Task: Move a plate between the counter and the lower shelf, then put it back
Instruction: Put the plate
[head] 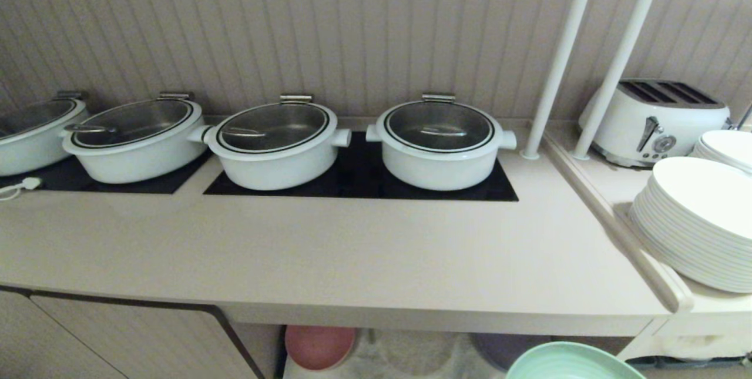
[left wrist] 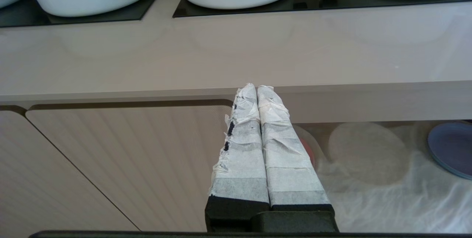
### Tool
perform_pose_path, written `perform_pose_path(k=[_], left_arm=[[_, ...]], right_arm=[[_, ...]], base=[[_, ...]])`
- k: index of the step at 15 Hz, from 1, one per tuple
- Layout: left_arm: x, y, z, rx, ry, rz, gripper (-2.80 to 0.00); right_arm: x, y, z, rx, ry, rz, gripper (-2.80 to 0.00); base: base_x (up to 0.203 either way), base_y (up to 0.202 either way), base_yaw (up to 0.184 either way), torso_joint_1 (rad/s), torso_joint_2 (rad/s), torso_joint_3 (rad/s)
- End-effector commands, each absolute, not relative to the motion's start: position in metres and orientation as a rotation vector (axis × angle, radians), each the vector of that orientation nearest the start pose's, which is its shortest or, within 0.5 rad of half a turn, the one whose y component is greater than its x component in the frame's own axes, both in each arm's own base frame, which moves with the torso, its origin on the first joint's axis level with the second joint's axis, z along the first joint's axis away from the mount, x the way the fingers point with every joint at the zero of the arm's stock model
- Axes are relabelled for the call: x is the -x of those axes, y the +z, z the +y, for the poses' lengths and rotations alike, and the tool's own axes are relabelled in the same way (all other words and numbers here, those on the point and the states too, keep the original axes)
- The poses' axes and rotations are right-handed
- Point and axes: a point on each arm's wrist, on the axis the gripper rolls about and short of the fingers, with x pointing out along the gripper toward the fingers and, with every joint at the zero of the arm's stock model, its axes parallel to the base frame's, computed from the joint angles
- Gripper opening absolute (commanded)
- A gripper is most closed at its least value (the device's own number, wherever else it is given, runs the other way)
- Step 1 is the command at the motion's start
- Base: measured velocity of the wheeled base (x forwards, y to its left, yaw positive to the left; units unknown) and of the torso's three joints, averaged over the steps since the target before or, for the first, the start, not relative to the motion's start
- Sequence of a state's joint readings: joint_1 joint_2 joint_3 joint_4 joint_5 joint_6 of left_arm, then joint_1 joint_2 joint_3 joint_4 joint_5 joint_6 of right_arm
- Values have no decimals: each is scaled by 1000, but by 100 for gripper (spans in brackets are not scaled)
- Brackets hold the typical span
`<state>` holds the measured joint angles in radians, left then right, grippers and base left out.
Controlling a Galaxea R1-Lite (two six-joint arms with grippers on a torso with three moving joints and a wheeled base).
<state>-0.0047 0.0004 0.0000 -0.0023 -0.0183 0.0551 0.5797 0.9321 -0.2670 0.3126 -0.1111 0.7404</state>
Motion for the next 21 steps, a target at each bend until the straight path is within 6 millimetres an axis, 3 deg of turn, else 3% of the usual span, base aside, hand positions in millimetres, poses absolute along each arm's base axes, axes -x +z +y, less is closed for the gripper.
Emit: perform_pose_path(k=[1, 12, 16, 21], left_arm=[[23, 76, 0, -55, -23, -4, -280], [23, 76, 0, -55, -23, -4, -280], [23, 76, 0, -55, -23, -4, -280], [23, 76, 0, -55, -23, -4, -280]], right_arm=[[-53, 109, 33, -342, 74, 1018, -280], [-64, 125, 41, -348, 101, 1046, -280], [-90, 138, 59, -348, 108, 1070, -280], [-139, 149, 91, -351, 102, 1088, -280]], base=[[0, 0, 0, 0, 0, 0], [0, 0, 0, 0, 0, 0], [0, 0, 0, 0, 0, 0], [0, 0, 0, 0, 0, 0]])
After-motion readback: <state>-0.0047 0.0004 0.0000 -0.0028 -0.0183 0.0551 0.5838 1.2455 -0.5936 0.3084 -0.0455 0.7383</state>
